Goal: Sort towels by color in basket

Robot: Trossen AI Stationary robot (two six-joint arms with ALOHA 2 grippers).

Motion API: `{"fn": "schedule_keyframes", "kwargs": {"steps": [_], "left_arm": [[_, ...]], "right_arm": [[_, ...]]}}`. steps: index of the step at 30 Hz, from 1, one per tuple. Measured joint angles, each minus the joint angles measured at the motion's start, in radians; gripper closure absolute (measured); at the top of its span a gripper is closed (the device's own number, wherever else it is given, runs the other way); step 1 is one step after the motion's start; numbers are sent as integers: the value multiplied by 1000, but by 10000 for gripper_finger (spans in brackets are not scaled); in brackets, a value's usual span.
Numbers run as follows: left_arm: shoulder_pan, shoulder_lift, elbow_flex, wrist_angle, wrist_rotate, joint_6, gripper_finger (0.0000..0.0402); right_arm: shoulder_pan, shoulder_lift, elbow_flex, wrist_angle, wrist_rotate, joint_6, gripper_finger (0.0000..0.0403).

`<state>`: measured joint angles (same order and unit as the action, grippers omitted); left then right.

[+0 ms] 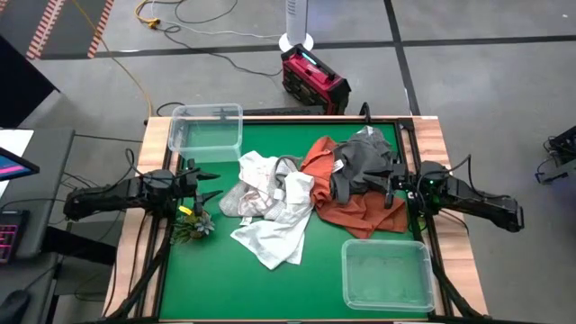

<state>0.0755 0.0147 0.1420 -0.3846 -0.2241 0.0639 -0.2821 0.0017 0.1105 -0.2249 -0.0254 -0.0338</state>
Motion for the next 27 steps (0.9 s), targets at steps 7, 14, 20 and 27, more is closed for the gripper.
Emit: {"fn": "schedule_keyframes", "kwargs": {"steps": [7,14,20,27], "left_arm": [[0,0,0,0,0,0,166],[0,0,0,0,0,0,166],[0,0,0,0,0,0,166],[0,0,0,7,0,112,166]], "right_arm": [[0,0,0,0,0,0,280],[0,0,0,0,0,0,280],[0,0,0,0,0,0,280],[0,0,0,0,0,0,280]]}}
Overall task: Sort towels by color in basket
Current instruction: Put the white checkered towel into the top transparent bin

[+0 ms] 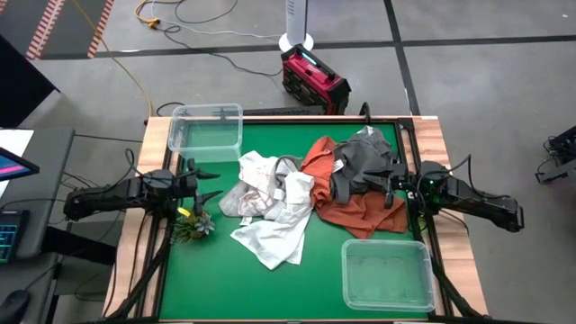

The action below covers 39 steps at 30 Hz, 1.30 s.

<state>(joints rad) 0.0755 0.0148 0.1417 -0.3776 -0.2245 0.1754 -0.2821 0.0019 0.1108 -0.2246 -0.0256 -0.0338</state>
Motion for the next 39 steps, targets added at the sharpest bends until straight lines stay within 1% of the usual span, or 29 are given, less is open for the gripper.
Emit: {"fn": "schedule_keyframes", "kwargs": {"steps": [2,6,9,14,18,20,22,25,27,30,36,39], "left_arm": [[0,0,0,30,0,48,166],[0,0,-5,102,-2,28,166],[0,0,-6,147,-1,-45,166],[0,0,-6,256,0,-231,166],[0,0,-4,320,0,-246,166],[0,0,-4,331,0,-285,166],[0,0,-4,331,3,-401,166],[0,0,-3,330,3,-625,166],[3,0,-3,348,-3,-694,166],[4,0,-1,352,-13,-708,166],[4,0,-1,337,-16,-703,166],[4,0,-1,329,-16,-700,166]], "right_arm": [[0,0,0,0,0,0,280],[0,0,0,0,0,0,280],[0,0,0,0,0,0,280],[0,0,0,0,0,-2,280],[-8,0,0,0,26,-49,280],[-8,0,0,0,27,-48,280],[-8,0,0,0,27,10,280],[2,0,0,2,26,231,280],[-1,0,0,12,26,330,280],[-1,0,0,22,26,390,280],[-4,0,0,11,43,408,280],[-8,1,0,26,52,452,280]]}}
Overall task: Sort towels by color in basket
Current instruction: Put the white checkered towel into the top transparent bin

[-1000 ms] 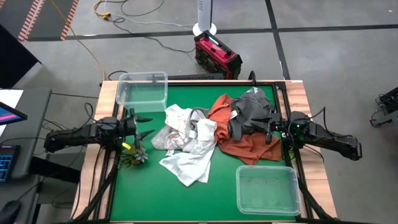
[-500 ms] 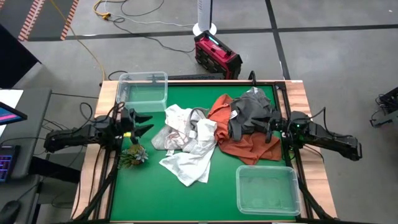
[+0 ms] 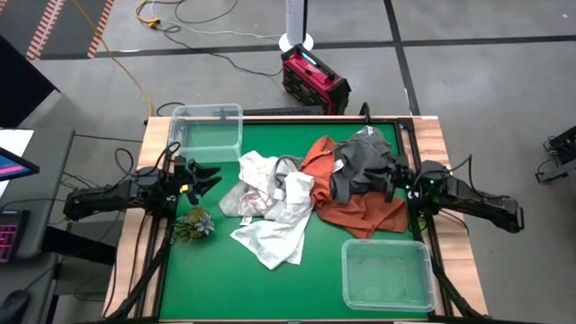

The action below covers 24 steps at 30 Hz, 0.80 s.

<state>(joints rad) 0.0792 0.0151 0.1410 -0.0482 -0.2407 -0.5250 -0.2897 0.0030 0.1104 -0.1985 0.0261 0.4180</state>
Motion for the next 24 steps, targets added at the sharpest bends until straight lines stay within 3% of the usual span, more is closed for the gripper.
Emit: {"fn": "schedule_keyframes", "kwargs": {"steps": [7,14,19,24], "left_arm": [[0,0,0,19,-1,1,166],[0,0,0,8,-1,3,166],[0,0,0,16,-1,-120,166],[0,0,0,11,-5,-93,166]], "right_arm": [[2,3,0,32,1,30,280],[2,3,0,34,-1,-43,280],[2,3,0,34,-1,-61,280],[2,3,0,34,-2,-86,280]]}}
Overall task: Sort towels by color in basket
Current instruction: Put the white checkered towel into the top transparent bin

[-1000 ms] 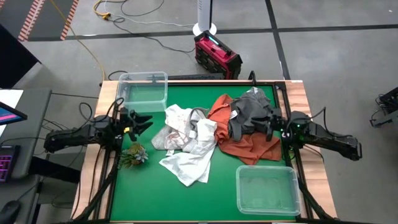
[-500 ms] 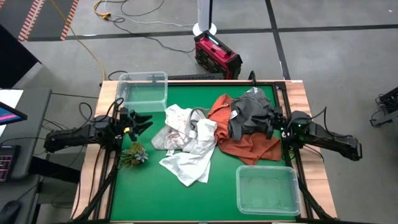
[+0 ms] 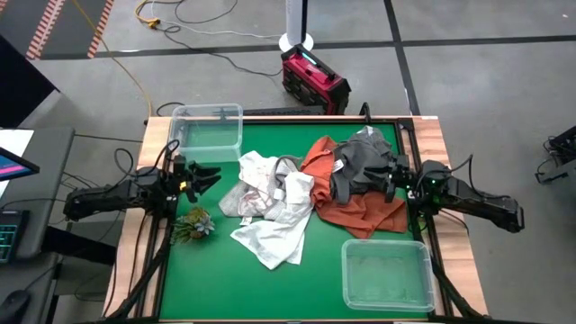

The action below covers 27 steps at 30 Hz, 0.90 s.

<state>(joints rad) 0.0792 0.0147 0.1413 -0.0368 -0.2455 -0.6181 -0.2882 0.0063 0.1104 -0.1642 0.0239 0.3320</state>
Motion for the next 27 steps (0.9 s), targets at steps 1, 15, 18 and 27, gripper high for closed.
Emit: {"fn": "schedule_keyframes", "kwargs": {"steps": [1,15,18,27], "left_arm": [[0,0,0,0,-5,16,166],[1,199,208,-42,-9,336,166],[1,375,307,-78,-8,410,166],[-1,899,629,-364,-5,662,166]], "right_arm": [[0,0,0,0,0,-8,280],[61,158,0,99,31,-122,280],[67,229,28,129,31,-179,280],[107,398,142,144,31,-239,266]]}}
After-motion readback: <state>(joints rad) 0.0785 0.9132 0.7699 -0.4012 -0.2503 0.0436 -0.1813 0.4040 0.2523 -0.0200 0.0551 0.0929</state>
